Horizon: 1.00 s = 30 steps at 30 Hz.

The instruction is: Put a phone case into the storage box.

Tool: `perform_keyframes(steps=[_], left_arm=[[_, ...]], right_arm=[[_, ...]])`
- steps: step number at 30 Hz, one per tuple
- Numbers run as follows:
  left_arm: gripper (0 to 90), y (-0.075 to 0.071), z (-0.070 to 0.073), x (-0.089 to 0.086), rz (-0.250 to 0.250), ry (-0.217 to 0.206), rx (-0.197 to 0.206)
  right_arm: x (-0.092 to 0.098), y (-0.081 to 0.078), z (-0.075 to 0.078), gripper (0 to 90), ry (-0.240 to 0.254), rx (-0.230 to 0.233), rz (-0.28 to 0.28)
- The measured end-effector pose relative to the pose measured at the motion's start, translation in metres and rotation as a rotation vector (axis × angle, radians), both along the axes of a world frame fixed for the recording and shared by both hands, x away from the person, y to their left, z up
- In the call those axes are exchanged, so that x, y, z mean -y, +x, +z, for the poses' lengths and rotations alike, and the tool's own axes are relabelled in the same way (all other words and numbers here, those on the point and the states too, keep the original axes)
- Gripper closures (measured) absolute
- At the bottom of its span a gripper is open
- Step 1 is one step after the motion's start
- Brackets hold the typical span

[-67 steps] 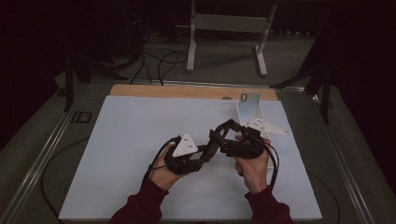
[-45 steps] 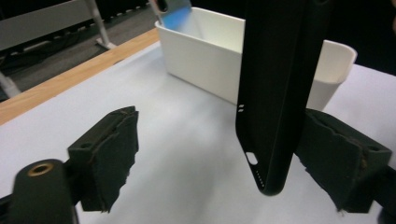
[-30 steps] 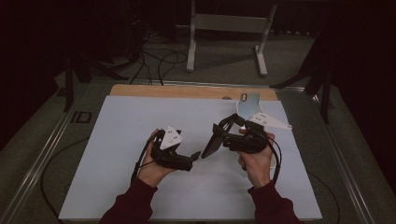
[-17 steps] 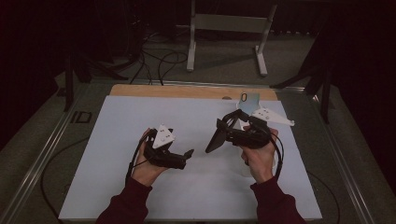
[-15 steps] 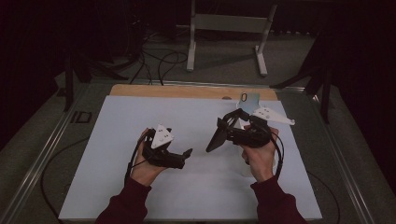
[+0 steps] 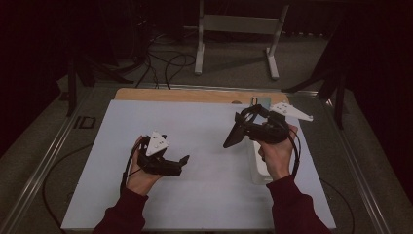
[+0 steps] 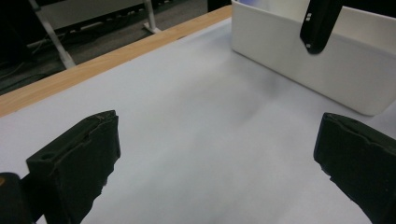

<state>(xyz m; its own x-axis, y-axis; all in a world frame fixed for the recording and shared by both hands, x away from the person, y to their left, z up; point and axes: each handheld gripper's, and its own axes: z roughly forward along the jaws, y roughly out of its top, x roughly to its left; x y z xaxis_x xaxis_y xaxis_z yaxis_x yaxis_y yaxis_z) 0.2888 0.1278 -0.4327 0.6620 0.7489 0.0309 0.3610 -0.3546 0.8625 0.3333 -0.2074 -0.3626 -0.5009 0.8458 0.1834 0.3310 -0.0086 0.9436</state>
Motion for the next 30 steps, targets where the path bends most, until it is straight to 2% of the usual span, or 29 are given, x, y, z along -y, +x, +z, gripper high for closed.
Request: perform_keyframes(steps=[6, 9, 14, 15, 21, 27, 30], left_arm=[[0.0, -0.001, -0.002, -0.015, 0.020, -0.006, 0.015], [0.0, -0.002, -0.003, -0.023, 0.036, -0.024, 0.023], [0.0, -0.002, -0.003, -0.026, 0.041, -0.025, 0.026], [0.0, -0.004, -0.004, -0.033, 0.052, -0.029, 0.032], [0.0, -0.007, -0.009, -0.045, 0.086, -0.032, 0.041], [0.0, -0.012, -0.018, -0.057, 0.112, -0.011, 0.056], [0.0, -0.015, -0.023, -0.065, 0.127, -0.022, 0.056]], right_arm=[[0.007, 0.011, 0.004, 14.3, -0.010, 0.009, -0.035], [0.009, 0.015, 0.004, 14.3, -0.023, 0.011, -0.049], [0.012, 0.017, 0.005, 14.3, -0.027, 0.010, -0.059], [0.016, 0.022, 0.006, 14.4, -0.034, 0.013, -0.078], [0.022, 0.028, 0.009, 14.5, -0.039, 0.020, -0.109], [0.028, 0.035, 0.009, 14.6, -0.055, 0.025, -0.145], [0.033, 0.038, 0.010, 14.6, -0.052, 0.024, -0.171]])
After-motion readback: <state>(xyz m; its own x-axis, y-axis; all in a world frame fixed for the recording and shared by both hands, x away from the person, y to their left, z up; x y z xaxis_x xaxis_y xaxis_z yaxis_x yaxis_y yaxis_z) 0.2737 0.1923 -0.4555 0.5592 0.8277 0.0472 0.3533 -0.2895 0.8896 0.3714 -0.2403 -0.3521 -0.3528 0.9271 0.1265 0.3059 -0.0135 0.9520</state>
